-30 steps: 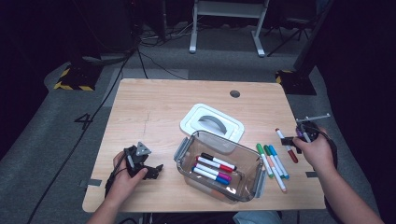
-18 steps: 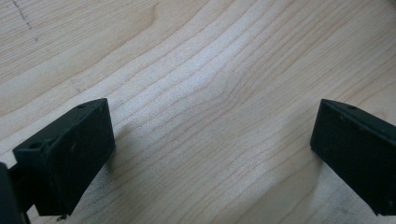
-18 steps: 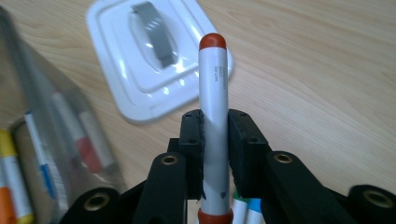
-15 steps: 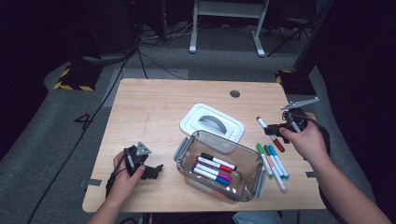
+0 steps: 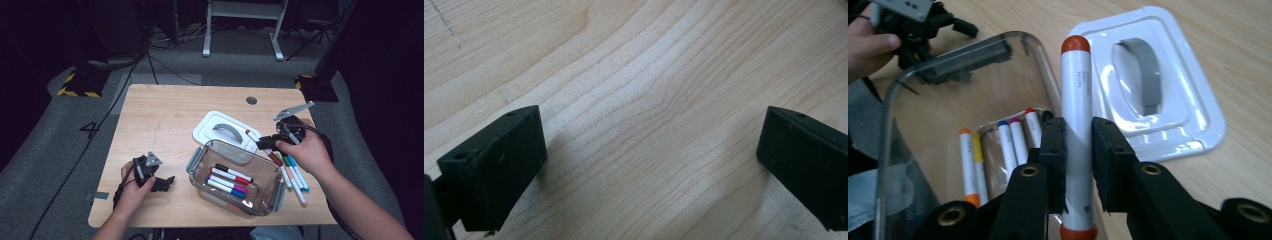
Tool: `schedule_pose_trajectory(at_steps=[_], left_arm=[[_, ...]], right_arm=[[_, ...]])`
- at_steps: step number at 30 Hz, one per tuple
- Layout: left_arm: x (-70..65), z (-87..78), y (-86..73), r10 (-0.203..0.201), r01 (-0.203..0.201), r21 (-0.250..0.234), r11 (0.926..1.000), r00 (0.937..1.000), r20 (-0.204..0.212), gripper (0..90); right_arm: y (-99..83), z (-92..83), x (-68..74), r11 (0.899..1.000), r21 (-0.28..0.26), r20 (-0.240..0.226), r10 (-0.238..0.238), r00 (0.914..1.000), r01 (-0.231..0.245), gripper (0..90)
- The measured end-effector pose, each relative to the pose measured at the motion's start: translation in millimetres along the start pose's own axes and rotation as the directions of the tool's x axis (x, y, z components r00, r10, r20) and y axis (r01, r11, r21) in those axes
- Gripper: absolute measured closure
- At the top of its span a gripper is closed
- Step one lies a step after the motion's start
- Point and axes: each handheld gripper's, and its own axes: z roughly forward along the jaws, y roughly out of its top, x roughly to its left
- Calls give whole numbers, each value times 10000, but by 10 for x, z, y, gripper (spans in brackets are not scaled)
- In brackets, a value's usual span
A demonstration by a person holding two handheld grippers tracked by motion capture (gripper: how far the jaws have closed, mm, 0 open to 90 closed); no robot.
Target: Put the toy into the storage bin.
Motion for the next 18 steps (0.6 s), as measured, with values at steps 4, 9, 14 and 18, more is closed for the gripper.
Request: schedule_pose_trajectory(at_steps=[4, 9, 14, 18], left_arm=[[0, 1, 0, 1, -1, -2, 10000, 10000, 16, 1], [0, -1, 0, 16, -16, 2, 10000, 10000, -14, 2], [0, 0, -1, 13, -13, -3, 10000, 10000, -12, 2], [0, 0, 0, 14, -14, -2, 10000, 10000, -4, 2]], right_arm=[[47, 115, 150, 9994, 182, -571, -300, 9979, 311, 770], [74, 271, 317, 9966, 481, -1198, -612, 9909, 674, 770], [63, 450, 436, 9937, 730, -1872, -695, 9799, 844, 770], [30, 603, 497, 9901, 1061, -2271, -655, 9717, 916, 770]])
